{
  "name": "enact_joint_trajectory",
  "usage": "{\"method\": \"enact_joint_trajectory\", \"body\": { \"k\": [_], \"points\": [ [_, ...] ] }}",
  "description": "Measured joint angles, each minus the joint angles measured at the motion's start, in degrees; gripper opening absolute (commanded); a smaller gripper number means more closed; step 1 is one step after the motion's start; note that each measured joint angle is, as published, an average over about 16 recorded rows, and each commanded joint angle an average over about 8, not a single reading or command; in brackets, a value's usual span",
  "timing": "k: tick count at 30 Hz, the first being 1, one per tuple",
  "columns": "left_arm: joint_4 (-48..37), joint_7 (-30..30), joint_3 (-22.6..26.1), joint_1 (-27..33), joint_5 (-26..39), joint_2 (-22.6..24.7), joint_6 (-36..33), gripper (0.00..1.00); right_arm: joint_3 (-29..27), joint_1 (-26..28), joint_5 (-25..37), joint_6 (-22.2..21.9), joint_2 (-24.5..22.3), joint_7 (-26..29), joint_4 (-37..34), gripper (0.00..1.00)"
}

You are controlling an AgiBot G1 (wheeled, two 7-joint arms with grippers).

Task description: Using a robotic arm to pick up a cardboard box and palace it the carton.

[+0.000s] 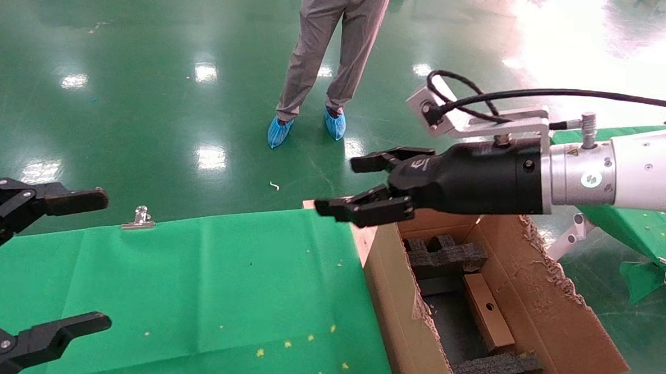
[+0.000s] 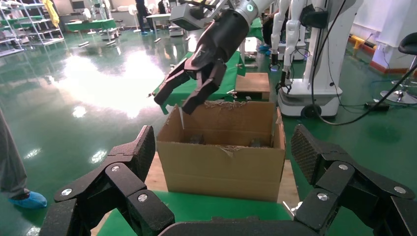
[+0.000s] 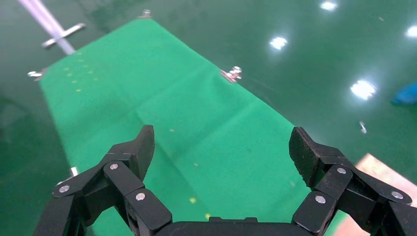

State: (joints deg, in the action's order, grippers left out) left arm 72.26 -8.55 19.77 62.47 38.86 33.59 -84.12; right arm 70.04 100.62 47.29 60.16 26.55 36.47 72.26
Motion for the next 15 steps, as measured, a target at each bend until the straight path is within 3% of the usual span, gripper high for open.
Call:
{"method": "enact_joint_trajectory", "body": {
  "k": [15],
  "points": [
    [0.0, 0.0, 0.0, 0.0, 0.0, 0.0, 0.0, 1.00, -20.3, -14.6, -2.0, 9.6, 3.2, -9.6, 0.5, 1.00]
  ]
}}
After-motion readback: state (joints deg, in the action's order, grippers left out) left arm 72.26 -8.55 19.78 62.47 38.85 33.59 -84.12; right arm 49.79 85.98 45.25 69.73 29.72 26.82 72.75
